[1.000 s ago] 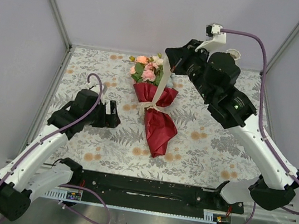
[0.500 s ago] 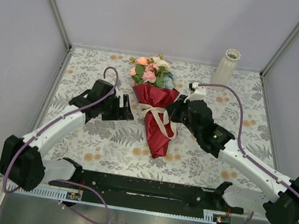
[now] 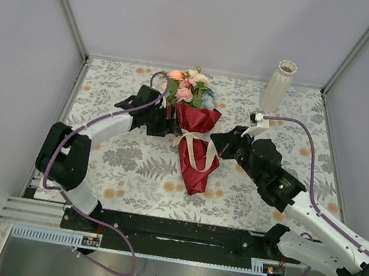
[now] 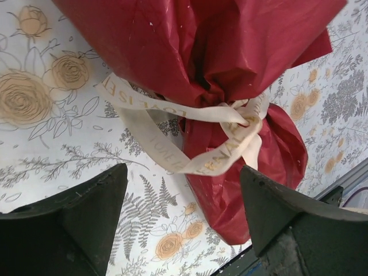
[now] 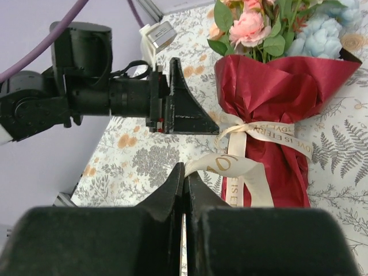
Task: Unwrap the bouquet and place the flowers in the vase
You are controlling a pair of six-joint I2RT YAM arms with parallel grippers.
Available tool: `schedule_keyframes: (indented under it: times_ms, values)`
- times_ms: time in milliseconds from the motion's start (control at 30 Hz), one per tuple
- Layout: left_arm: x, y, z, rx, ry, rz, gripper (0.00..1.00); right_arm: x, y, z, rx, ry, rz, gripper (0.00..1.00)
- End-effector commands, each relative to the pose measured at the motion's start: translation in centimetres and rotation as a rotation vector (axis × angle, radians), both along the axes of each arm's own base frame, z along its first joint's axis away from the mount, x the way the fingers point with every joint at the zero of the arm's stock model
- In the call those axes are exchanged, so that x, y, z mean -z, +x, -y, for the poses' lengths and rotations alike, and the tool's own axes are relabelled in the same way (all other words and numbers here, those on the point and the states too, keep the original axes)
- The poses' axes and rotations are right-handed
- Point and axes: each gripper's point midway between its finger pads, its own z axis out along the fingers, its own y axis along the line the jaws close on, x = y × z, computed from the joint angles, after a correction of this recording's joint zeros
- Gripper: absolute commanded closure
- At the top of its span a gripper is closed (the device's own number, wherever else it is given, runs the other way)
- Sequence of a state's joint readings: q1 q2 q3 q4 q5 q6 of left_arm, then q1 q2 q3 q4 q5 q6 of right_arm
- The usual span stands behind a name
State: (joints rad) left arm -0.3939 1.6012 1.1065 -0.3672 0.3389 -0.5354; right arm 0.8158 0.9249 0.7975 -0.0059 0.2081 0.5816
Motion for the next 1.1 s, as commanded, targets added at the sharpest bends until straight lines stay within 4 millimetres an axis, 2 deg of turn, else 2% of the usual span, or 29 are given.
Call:
schedule_keyframes:
  times_ms: [0, 200, 233, 400, 500, 600, 767, 800, 833, 967, 1067]
  values:
    - [-0.5, 1.8, 2.3, 0.063, -0.068, 0.05, 0.18, 0.0, 0.2, -0.3, -0.016, 0.007, 0.018, 1.0]
    - [1.0, 1.5, 3.3, 0.081, -0.082, 0.006, 0.24, 0.5, 0.7, -0.5, 0.001, -0.017, -0.005, 1.0]
    - [1.1, 1.3, 3.5, 0.084, -0.092, -0.004, 0.28, 0.8, 0.7, -0.6, -0.004, -0.019, -0.011, 1.0]
    - [0.6, 0.5, 3.4, 0.07, -0.113, -0.014, 0.64, 1.8, 1.1, -0.6, 0.015, -0.029, -0.036, 1.0]
    - [-0.6, -0.2, 3.5, 0.082, -0.137, -0.009, 0.85, 2.1, 1.1, -0.7, 0.016, -0.031, -0.042, 1.0]
    - [-1.7, -0.5, 3.3, 0.081, -0.147, 0.008, 1.0, 2.1, 1.1, -0.4, 0.028, -0.03, -0.04, 1.0]
    - [-3.7, -1.1, 3.3, 0.092, -0.167, 0.018, 1.0, 2.6, 1.7, -0.3, 0.048, -0.06, -0.045, 1.0]
    - [-4.1, -1.2, 3.2, 0.087, -0.161, 0.019, 1.0, 3.6, 1.7, 0.0, 0.059, -0.088, -0.072, 1.0]
    - [-4.4, -1.2, 3.0, 0.079, -0.151, 0.015, 1.0, 3.8, 1.9, 0.2, 0.073, -0.093, -0.074, 1.0]
    - [-5.3, -1.4, 0.9, 0.019, -0.037, 0.009, 1.0, 4.1, 2.5, 1.3, 0.116, -0.072, -0.108, 1.0]
    - [-7.9, -0.9, -0.8, -0.042, 0.021, 0.088, 1.0, 3.5, 2.7, 2.1, 0.134, -0.064, -0.103, 1.0]
